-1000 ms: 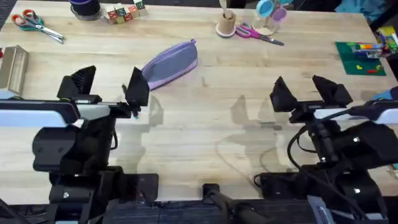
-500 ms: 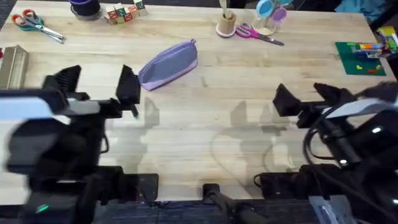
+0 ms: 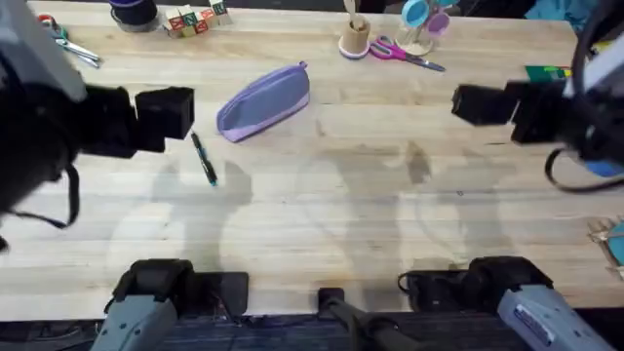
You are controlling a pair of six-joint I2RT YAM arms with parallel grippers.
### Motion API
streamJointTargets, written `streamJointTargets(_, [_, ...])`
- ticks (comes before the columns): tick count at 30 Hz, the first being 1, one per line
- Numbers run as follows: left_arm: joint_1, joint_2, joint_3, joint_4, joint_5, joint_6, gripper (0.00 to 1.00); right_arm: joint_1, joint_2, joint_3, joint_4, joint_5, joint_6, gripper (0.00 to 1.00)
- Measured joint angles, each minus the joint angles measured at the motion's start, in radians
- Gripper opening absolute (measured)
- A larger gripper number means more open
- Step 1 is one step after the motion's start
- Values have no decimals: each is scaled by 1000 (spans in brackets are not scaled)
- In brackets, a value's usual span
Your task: Unzip the bag, pick up the pens from the table one at a time and place them inside, then zip the bag closed.
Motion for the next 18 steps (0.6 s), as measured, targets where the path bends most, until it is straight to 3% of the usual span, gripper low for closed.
streamJointTargets(5, [0,137,124,-108,64,3,991,0,174,170,-98,-72,-5,996])
streamJointTargets(9, [1,197,142,-120,121,17,991,0,263,266,-172,-112,-14,996])
streamJointTargets(18, [1,302,142,-124,196,143,992,0,310,317,-199,-139,-50,996])
